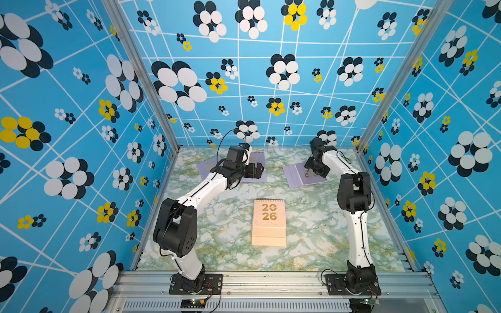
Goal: Stack the calendars
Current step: Adjust the calendar at the center of the board.
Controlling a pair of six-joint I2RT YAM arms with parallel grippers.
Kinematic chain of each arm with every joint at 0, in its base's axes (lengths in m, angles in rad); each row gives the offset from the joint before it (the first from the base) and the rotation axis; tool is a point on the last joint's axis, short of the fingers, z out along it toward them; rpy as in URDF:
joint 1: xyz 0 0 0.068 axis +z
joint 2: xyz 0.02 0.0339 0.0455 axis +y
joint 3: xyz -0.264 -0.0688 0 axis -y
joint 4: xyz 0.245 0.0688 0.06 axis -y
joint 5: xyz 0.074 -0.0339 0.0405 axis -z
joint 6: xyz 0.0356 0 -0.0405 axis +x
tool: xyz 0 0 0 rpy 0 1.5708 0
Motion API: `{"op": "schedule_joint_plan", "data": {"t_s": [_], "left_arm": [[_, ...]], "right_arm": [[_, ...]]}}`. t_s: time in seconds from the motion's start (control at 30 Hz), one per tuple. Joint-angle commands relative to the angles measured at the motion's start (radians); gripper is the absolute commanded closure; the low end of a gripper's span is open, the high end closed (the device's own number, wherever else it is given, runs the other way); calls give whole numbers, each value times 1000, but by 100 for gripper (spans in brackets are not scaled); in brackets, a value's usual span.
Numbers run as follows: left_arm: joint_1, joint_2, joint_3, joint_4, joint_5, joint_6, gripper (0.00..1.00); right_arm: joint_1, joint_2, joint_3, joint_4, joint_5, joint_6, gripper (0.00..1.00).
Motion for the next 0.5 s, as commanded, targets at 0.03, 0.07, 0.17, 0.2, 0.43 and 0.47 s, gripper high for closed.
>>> {"op": "schedule_joint_plan", "data": {"t_s": [0.03,0.07,0.17,0.2,0.43,0.47], "left_arm": [[2,-42,-25,21,-9,13,1],[2,-44,-27,21,-9,14,0],[2,-44,-28,26,-6,14,1],[2,-43,-27,25,-5,15,0],[1,-44,-29,26,-4,15,0],[3,-45,-29,26,-3,16,1]], "right_arm": [[-20,-33,-102,-18,-2,34,17],[-20,-42,-119,-12,1,34,17],[-51,-57,-149,-2,7,32,17],[-58,-60,-156,-1,6,33,17],[-88,-86,-197,16,18,24,16],[-92,-88,-197,15,18,19,16]]}}
